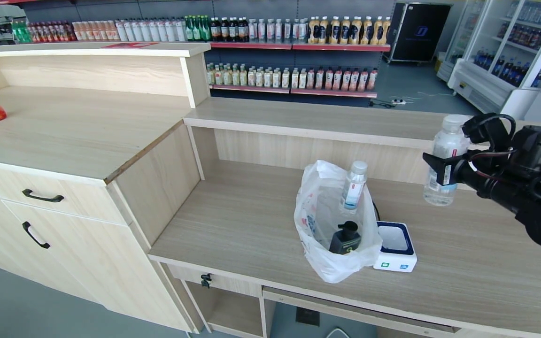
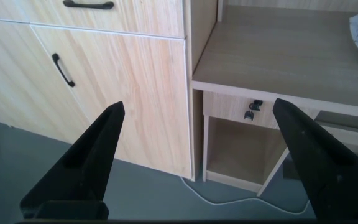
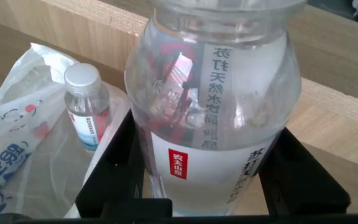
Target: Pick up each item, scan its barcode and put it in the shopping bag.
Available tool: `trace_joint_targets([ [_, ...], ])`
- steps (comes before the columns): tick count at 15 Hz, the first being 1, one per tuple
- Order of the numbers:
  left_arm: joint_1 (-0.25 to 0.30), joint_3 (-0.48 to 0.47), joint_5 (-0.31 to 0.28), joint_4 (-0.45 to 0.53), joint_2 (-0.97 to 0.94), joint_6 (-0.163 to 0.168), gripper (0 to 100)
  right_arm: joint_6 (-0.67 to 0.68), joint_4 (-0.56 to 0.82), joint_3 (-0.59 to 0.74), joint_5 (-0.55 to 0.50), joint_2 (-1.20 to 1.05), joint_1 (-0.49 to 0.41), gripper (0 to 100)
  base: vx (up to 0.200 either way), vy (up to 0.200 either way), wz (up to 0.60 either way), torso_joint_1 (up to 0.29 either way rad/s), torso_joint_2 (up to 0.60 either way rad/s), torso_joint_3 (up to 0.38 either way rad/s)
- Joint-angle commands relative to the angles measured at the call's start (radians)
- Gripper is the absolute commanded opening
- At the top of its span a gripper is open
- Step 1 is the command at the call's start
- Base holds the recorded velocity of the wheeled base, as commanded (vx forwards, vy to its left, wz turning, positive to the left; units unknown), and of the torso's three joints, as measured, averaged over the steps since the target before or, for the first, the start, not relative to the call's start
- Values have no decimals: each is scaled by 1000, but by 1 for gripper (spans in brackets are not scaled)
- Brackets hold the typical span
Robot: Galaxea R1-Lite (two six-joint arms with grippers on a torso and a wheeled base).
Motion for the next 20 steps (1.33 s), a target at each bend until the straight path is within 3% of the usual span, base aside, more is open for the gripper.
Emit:
trace_joint_targets([
  [1, 0, 0, 0, 0, 0, 0, 100, 36, 0, 26, -102, -37, 65, 0, 0, 0, 0, 0, 0, 0],
  [2, 0, 0, 0, 0, 0, 0, 100, 38, 0, 26, -115, -37, 72, 0, 0, 0, 0, 0, 0, 0],
  [3, 0, 0, 0, 0, 0, 0, 100, 41, 0, 29, -279, -37, 155, 0, 0, 0, 0, 0, 0, 0],
  [4, 0, 0, 0, 0, 0, 0, 100, 38, 1, 31, -333, -32, 189, 0, 0, 0, 0, 0, 0, 0],
  [10, 0, 0, 0, 0, 0, 0, 100, 7, -25, 31, -369, -31, 241, 0, 0, 0, 0, 0, 0, 0],
  [13, 0, 0, 0, 0, 0, 0, 100, 12, -74, 32, -376, -26, 253, 0, 0, 0, 600, -2, 4, 5],
  [20, 0, 0, 0, 0, 0, 0, 100, 101, -114, 58, -369, 117, 215, 0, 0, 0, 86, 7, 1, 1],
])
